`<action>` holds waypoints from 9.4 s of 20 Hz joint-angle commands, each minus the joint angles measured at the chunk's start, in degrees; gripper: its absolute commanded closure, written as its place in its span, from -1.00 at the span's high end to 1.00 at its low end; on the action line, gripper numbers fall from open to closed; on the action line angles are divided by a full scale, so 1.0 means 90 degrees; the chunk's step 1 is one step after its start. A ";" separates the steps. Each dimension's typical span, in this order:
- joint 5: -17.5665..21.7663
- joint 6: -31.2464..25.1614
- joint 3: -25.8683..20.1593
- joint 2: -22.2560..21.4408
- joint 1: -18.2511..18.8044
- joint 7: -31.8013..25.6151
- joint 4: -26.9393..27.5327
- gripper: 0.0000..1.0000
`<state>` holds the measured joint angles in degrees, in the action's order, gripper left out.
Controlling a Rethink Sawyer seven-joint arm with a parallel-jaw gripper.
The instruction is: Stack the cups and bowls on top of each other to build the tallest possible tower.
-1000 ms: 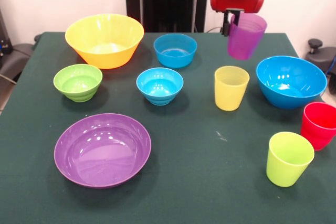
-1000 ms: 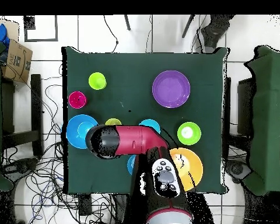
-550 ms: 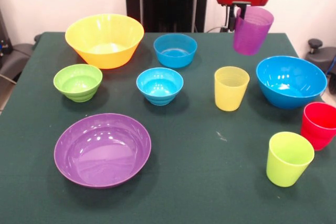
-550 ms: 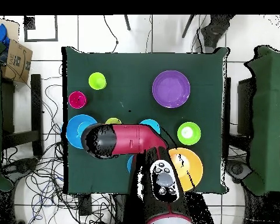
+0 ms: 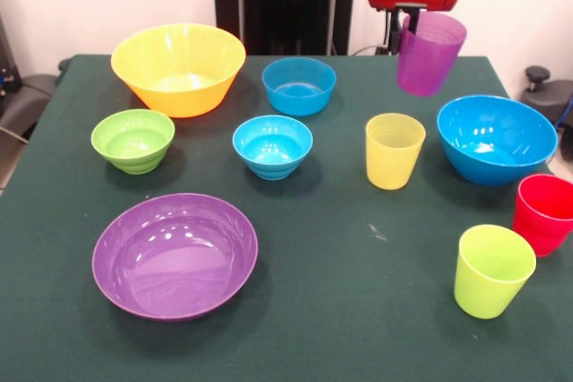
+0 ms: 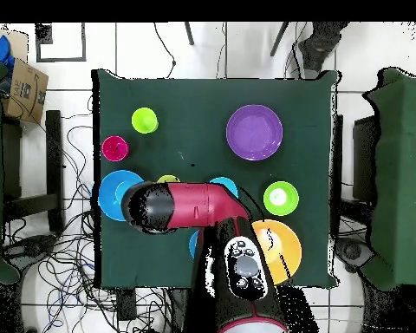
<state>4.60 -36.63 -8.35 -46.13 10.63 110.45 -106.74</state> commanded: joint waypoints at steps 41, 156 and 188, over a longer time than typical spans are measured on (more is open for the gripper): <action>0.1034 0.0671 -0.0460 0.1195 0.0472 -0.0285 0.0734 -1.00; 0.0323 0.1937 0.0507 0.1516 -0.0844 0.1178 0.0429 1.00; -0.0066 0.2397 0.0561 0.1646 -0.1163 0.1398 0.0222 1.00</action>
<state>6.39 -17.13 2.16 -32.27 0.41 114.53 -103.36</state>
